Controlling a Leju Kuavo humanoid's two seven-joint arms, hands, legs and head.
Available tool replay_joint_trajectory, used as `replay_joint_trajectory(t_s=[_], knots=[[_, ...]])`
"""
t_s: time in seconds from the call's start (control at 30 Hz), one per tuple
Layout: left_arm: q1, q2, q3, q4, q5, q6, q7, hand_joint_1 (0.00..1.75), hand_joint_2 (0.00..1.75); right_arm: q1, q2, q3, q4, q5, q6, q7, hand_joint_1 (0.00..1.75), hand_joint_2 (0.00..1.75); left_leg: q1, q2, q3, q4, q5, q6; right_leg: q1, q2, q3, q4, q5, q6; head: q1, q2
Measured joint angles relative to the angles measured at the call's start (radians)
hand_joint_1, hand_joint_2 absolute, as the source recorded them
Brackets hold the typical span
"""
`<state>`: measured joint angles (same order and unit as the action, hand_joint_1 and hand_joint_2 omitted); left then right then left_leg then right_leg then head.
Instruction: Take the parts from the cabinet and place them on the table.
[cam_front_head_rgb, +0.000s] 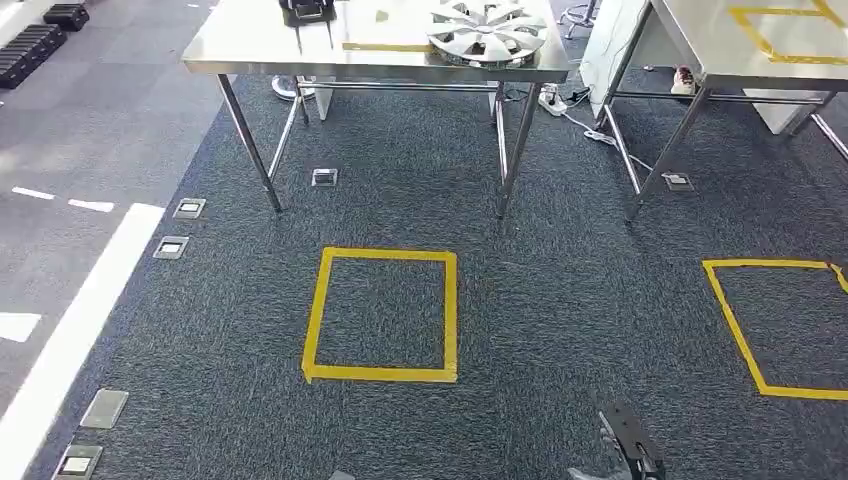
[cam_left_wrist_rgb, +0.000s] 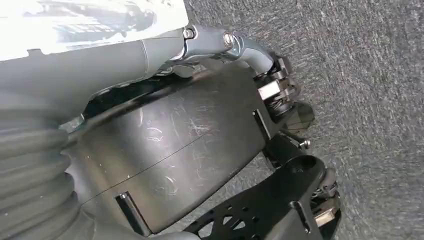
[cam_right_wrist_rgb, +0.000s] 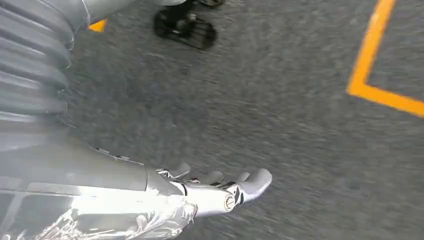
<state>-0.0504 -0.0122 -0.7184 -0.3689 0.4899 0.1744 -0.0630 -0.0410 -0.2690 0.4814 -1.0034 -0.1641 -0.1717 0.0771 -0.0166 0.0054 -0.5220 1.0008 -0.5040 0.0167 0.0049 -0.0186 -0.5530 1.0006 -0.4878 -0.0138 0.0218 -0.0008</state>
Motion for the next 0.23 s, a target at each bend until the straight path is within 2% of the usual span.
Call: replay_joint_trajectory(t_s=[0.23], knots=[[0.036,-0.002,0.144,-0.016,-0.125,-0.055,0.009,0.00,0.00,0.051,0.054,-0.093,0.129,0.042,0.044,-0.018,0.00,0.00,0.000,0.002,0.000,-0.001,-0.001,-0.001,0.000,0.002,0.000,0.000,0.000,0.000,0.000,0.000]])
